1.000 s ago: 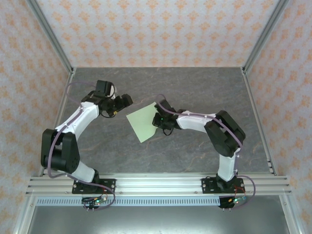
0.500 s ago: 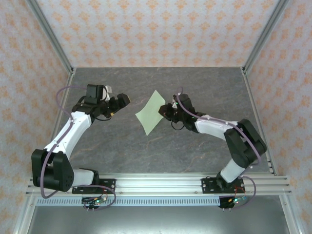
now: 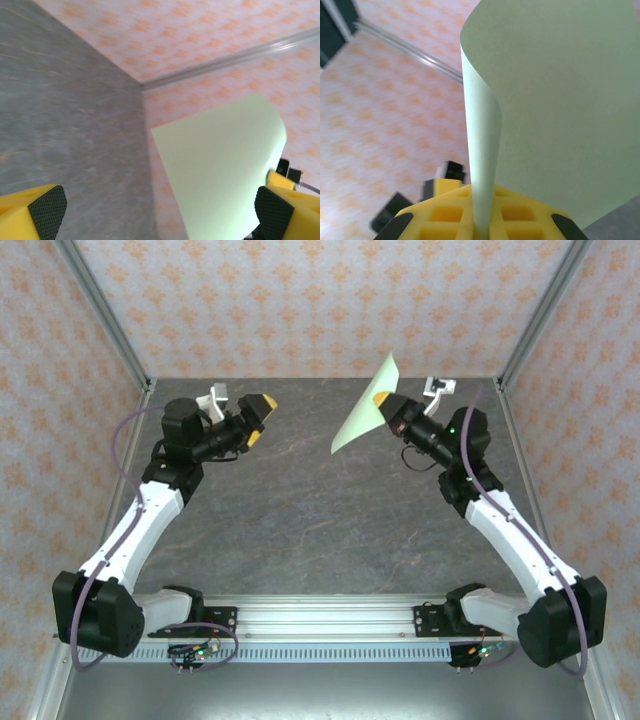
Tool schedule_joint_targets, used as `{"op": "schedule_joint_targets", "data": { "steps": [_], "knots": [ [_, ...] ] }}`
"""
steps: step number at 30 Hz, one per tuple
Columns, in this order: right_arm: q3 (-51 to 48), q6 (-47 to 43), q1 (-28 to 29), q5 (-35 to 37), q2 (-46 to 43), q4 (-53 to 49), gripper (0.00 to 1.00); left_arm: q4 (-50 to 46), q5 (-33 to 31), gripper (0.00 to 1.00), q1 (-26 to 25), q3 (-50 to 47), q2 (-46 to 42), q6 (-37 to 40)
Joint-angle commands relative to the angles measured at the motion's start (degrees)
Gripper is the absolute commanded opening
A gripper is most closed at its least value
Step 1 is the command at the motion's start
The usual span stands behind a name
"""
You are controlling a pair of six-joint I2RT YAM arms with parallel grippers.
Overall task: Fold a paper plane with a square sheet of paper (fold left side to right side)
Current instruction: Pick up the square sheet of paper from the center of the table, then place a square sheet of paper at the center of the table.
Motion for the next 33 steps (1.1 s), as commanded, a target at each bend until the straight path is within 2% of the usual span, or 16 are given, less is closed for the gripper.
{"op": "schedule_joint_targets", "data": {
  "steps": [1, 5, 9, 14, 21, 29, 33],
  "knots": [
    [5.2, 3.5, -0.1, -3.8, -1.0, 3.4, 0.13, 13.2, 2.5, 1.00, -4.8, 5.8, 2.9, -7.8],
    [9.4, 6.6, 0.0, -3.6, -0.8, 5.8, 0.13, 21.9, 2.0, 1.00, -7.5, 10.1, 6.6, -13.8],
    [11.2, 9.3, 0.6, -3.4, -0.5, 8.9, 0.13, 25.6, 1.6, 1.00, -10.3, 13.6, 9.6, -17.0],
    [10.9, 11.0, 1.5, -2.8, -0.7, 11.9, 0.13, 30.4, 0.6, 1.00, -13.8, 14.6, 12.1, -20.6],
    [8.0, 11.7, 2.3, -2.4, -1.9, 13.8, 0.13, 35.9, -0.2, 0.99, -15.7, 14.4, 14.2, -24.5],
    [2.0, 10.6, 2.3, -0.6, -5.5, 10.1, 0.13, 38.3, -0.3, 0.73, -15.8, 14.6, 13.4, -24.4],
    [0.9, 8.3, 2.3, 0.1, -7.2, 6.2, 0.13, 31.3, -0.3, 0.59, -15.8, 14.6, 12.2, -19.5]
  ]
}}
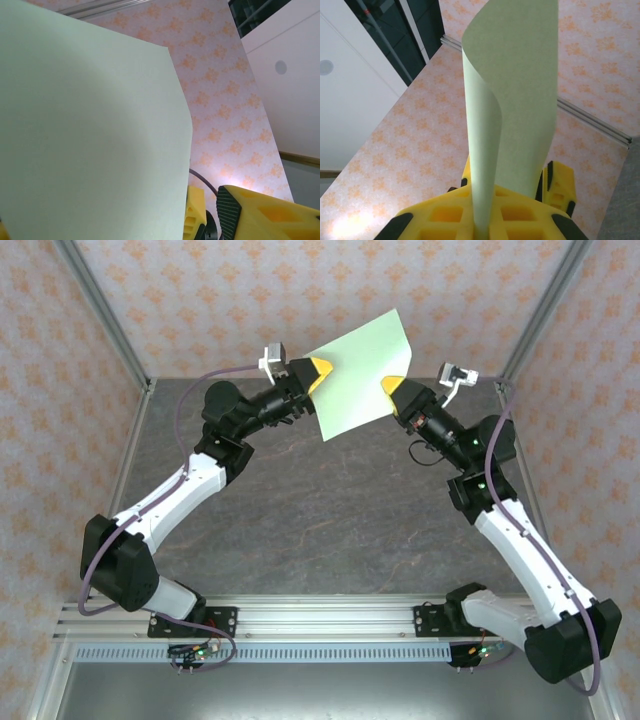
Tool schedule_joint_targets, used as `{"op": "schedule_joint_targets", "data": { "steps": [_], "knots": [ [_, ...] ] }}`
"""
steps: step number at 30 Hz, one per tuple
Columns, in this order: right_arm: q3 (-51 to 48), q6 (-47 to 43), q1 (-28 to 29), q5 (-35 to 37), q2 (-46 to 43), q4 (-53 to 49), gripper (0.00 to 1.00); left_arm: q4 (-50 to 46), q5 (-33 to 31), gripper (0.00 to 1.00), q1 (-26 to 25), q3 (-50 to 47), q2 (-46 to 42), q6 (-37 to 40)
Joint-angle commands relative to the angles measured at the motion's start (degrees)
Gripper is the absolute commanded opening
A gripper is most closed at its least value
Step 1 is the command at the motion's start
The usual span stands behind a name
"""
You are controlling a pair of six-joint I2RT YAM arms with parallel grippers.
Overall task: Fold a paper plane with a square sheet of paper (fold left side to right side)
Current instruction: Place a square sheet of paper at the center of the table.
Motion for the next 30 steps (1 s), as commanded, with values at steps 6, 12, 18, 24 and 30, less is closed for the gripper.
{"op": "schedule_joint_targets", "data": {
  "steps": [6, 12, 18, 24, 30],
  "knots": [
    [-1.1, -6.2, 0.3, 2.1, -3.8, -8.6, 0.15, -10.3, -0.9, 0.38, -0.5, -0.3, -4.1, 10.2],
    [-2.1, -12.3, 0.1, 4.5, -5.9, -20.7, 0.33, -17.1, -1.3, 0.06, -0.5, -2.4, -4.4, 16.0],
    [2.9, -28.8, -0.7, 17.4, -8.6, -48.9, 0.59, -35.0, -2.6, 0.00, -0.5, -3.6, -4.0, 30.3],
    [4.7, -38.5, -0.7, 27.3, -8.4, -63.0, 0.76, -43.9, -1.7, 0.00, -0.5, -8.0, 1.8, 41.4],
    [-2.1, -36.0, -0.7, 20.2, -6.0, -56.5, 0.75, -49.8, -4.3, 0.00, -0.5, -9.6, 9.9, 50.3]
  ]
}}
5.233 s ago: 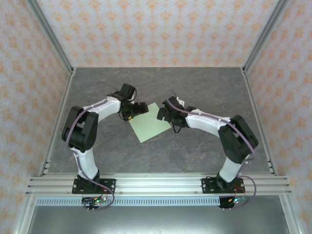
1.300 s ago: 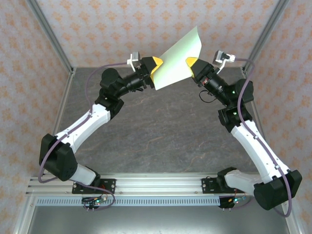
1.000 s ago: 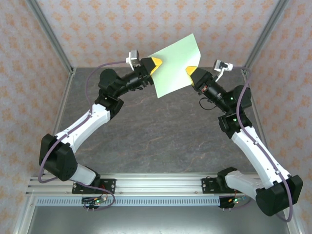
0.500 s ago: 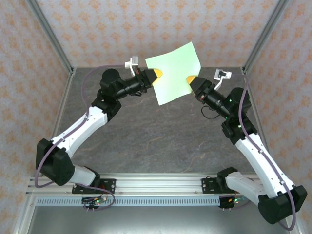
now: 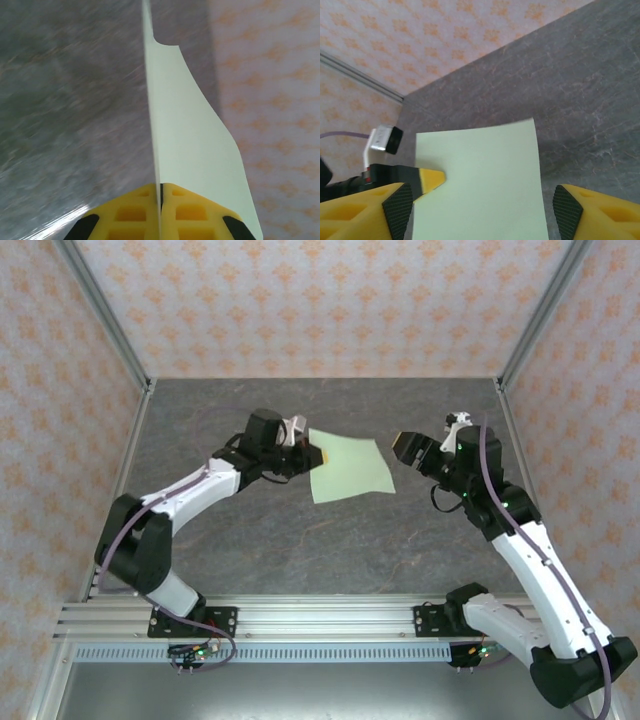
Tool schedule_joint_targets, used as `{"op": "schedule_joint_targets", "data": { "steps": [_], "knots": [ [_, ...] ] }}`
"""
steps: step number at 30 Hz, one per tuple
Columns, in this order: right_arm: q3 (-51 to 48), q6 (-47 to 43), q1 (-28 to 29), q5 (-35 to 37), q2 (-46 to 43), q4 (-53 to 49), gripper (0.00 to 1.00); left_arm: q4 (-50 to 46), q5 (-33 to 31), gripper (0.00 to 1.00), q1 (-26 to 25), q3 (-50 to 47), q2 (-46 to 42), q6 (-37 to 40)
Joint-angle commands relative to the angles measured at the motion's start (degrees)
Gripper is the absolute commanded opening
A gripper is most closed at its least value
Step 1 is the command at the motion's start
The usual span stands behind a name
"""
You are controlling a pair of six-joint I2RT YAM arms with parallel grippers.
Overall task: Fold a paper plane with a square sheet of paper (fold left side to right side)
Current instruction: Place a square sheet of paper at the center of the table, then first fold in half a square sheet of paper at the center of the table.
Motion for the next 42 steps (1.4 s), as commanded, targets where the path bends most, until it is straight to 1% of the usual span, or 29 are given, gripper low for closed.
{"op": "schedule_joint_targets", "data": {
  "steps": [1, 3, 8, 12, 15, 18, 22, 24, 26, 29, 36, 39, 42],
  "knots": [
    [-4.6, 0.0, -0.2, -4.1, 2.4, 2.0, 0.71, -6.4, -2.4, 0.00, -0.5, -0.6, 3.0, 8.8],
    [-7.4, 3.1, -0.1, -7.1, 4.7, 5.6, 0.64, -8.1, -3.6, 0.00, -0.4, -0.1, 4.9, 11.6],
    [-14.1, 10.4, 0.7, -12.8, 13.1, 15.1, 0.39, -12.4, -5.8, 0.00, -0.5, 1.8, 8.1, 16.1],
    [-14.8, 12.2, 2.6, -13.4, 21.0, 18.2, 0.28, -12.7, -5.9, 0.00, -0.5, 2.4, 9.6, 15.8],
    [-13.8, 12.7, 4.4, -13.3, 27.4, 18.6, 0.26, -12.3, -5.6, 0.02, -0.5, 2.7, 9.8, 14.4],
    [-13.4, 13.8, 6.3, -14.0, 32.7, 21.4, 0.25, -12.1, -5.4, 0.06, -0.5, 2.7, 9.1, 13.0],
    [-12.1, 14.2, 7.7, -11.5, 38.0, 20.3, 0.25, -12.2, -4.6, 0.13, -0.5, 2.7, 8.5, 11.0],
    [-11.8, 14.1, 8.0, -10.4, 39.9, 19.5, 0.25, -11.7, -3.6, 0.20, -0.5, 2.3, 8.0, 9.9],
    [-11.5, 14.0, 7.9, -10.3, 41.8, 18.9, 0.25, -10.6, -2.1, 0.29, -0.5, 1.8, 7.4, 7.6],
    [-11.1, 13.1, 7.9, -9.7, 43.6, 17.0, 0.25, -7.9, 0.2, 0.40, -0.5, 1.1, 6.4, 4.5],
    [-11.0, 10.8, 8.0, -6.6, 45.2, 13.9, 0.25, -1.2, 4.4, 0.53, -1.1, 0.9, 5.9, -2.4],
    [-10.9, 10.4, 8.0, -6.4, 46.2, 14.1, 0.25, 0.7, 5.6, 0.57, -2.1, 1.6, 7.2, -4.4],
    [-10.8, 9.9, 8.0, -5.8, 46.5, 14.5, 0.25, 1.0, 5.5, 0.60, -3.1, 2.6, 8.7, -5.1]
  ]
}}
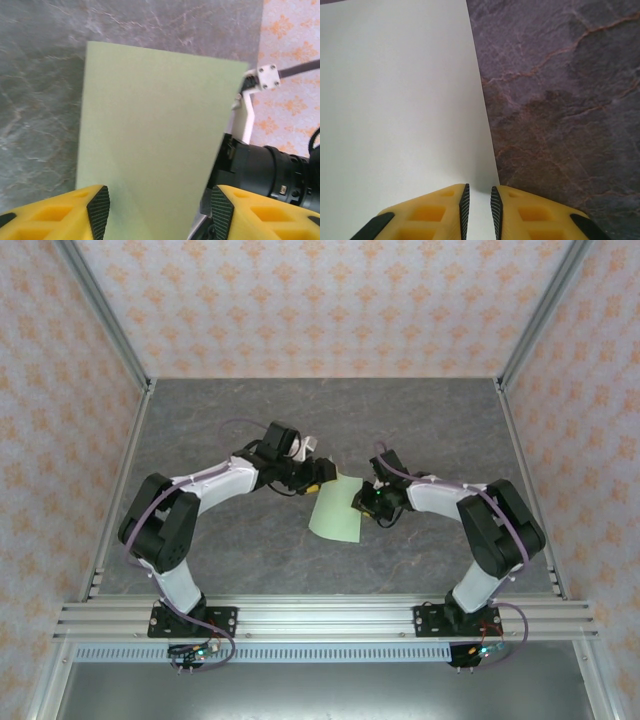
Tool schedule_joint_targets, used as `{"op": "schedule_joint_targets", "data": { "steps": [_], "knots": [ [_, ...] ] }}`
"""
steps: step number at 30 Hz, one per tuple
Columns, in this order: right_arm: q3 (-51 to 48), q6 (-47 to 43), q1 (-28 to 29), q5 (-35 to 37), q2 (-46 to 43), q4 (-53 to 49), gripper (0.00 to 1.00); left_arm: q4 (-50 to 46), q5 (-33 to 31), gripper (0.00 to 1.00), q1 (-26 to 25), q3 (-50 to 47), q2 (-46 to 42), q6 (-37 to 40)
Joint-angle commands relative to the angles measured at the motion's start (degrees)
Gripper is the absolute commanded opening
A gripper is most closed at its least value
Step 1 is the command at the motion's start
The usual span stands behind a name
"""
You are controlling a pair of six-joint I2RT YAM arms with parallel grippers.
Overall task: Fold a paper plane with a square sheet of paper (fold left side to right side)
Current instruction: First fold in half a square sheet of paper at the center of the table.
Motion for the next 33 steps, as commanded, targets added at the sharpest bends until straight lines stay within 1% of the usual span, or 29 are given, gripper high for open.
{"op": "schedule_joint_targets", "data": {
  "steps": [1, 6, 10, 13, 17, 21, 24, 29, 33],
  "knots": [
    [-0.4, -1.7, 0.1, 4.9, 2.6, -2.3, 0.25, 3.0, 1.9, 0.60, -1.2, 1.6, 1.4, -2.8],
    [-1.3, -1.7, -0.1, 3.3, 0.2, 2.2, 0.26, 5.3, 1.6, 0.62, -2.0, 2.6, 4.3, -4.5],
    [-2.9, -1.4, -2.4, 2.3, -5.3, 4.9, 0.30, 6.0, 0.6, 0.63, -2.1, 3.0, 5.6, -4.9],
    [-5.2, -0.9, -4.6, 1.2, -10.2, 7.1, 0.37, 6.8, 0.3, 0.62, -2.0, 3.5, 6.7, -5.7],
    [-9.0, 1.6, -5.8, -2.6, -15.6, 13.9, 0.50, 7.9, -0.3, 0.59, -2.1, 3.5, 7.5, -6.7],
    [-12.9, 7.7, -5.6, -7.6, -16.1, 25.6, 0.50, 8.2, -1.0, 0.53, -2.1, 3.4, 7.9, -7.1],
    [-15.0, 11.3, -5.4, -8.6, -15.4, 32.2, 0.49, 8.2, -1.6, 0.46, -2.1, 3.5, 8.0, -7.4],
    [-15.5, 12.9, -4.4, -10.1, -13.8, 37.0, 0.47, 7.6, -2.3, 0.39, -2.1, 3.4, 8.1, -7.3],
    [-15.1, 13.0, -3.7, -10.0, -12.7, 37.5, 0.45, 7.2, -2.8, 0.36, -2.1, 3.3, 8.1, -7.4]
  ]
}}
